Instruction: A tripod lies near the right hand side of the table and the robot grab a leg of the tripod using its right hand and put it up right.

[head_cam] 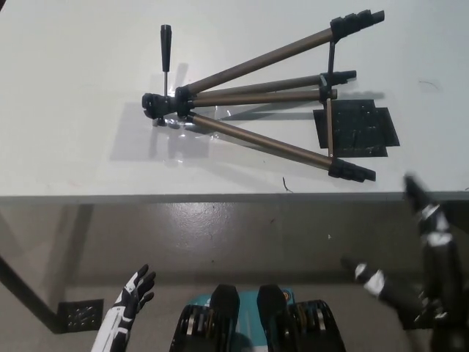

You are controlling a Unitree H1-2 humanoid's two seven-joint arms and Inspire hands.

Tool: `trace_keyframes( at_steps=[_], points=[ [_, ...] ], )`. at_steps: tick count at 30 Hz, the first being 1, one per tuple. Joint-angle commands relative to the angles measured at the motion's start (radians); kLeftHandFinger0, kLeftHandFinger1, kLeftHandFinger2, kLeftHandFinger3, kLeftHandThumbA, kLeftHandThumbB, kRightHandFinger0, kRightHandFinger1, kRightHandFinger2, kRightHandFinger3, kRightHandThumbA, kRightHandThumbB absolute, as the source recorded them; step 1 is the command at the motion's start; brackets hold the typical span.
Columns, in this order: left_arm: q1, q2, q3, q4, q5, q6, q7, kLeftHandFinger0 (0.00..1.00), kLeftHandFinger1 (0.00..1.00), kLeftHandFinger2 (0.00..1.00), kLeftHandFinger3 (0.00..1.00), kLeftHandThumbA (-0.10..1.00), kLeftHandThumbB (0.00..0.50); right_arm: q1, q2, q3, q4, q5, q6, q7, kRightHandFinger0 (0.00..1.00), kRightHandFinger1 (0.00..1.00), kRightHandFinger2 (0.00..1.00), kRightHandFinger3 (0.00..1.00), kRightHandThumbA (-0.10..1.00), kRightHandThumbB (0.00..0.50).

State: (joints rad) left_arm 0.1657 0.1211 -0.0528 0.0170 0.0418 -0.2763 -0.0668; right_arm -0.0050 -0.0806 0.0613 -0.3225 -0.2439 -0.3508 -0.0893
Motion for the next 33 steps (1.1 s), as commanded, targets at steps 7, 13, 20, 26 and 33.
trace_keyframes(
  at_steps=[7,13,20,26,33],
  points=[
    [0.006,0.02,-0.002,-0.037,0.007,-0.067,-0.017,1.0,1.0,1.0,1.0,1.0,0.387,-0.556,-0.172,-0.036,-0.199,-0.284,0.434,0.281,1.0,1.0,1.0,1.0,1.0,0.448],
    [0.015,0.02,-0.001,-0.032,0.005,-0.07,-0.017,1.0,1.0,1.0,1.0,1.0,0.385,-0.894,-0.216,0.077,0.059,-0.366,0.522,0.385,1.0,1.0,1.0,1.0,1.0,0.486],
    [0.024,0.026,-0.007,-0.034,0.012,-0.069,-0.024,1.0,1.0,1.0,1.0,1.0,0.359,-1.173,-0.198,0.223,0.424,-0.453,0.547,0.442,1.0,1.0,1.0,1.0,1.0,0.494],
    [0.026,0.03,-0.008,-0.034,0.007,-0.058,-0.03,1.0,1.0,1.0,1.0,1.0,0.338,-1.352,-0.148,0.347,0.799,-0.487,0.514,0.41,1.0,1.0,1.0,1.0,1.0,0.5],
    [0.034,0.028,-0.003,-0.038,0.03,-0.051,-0.015,1.0,1.0,1.0,1.0,1.0,0.404,-1.495,-0.074,0.493,1.179,-0.535,0.504,0.377,1.0,1.0,1.0,1.0,1.0,0.5]
  ],
)
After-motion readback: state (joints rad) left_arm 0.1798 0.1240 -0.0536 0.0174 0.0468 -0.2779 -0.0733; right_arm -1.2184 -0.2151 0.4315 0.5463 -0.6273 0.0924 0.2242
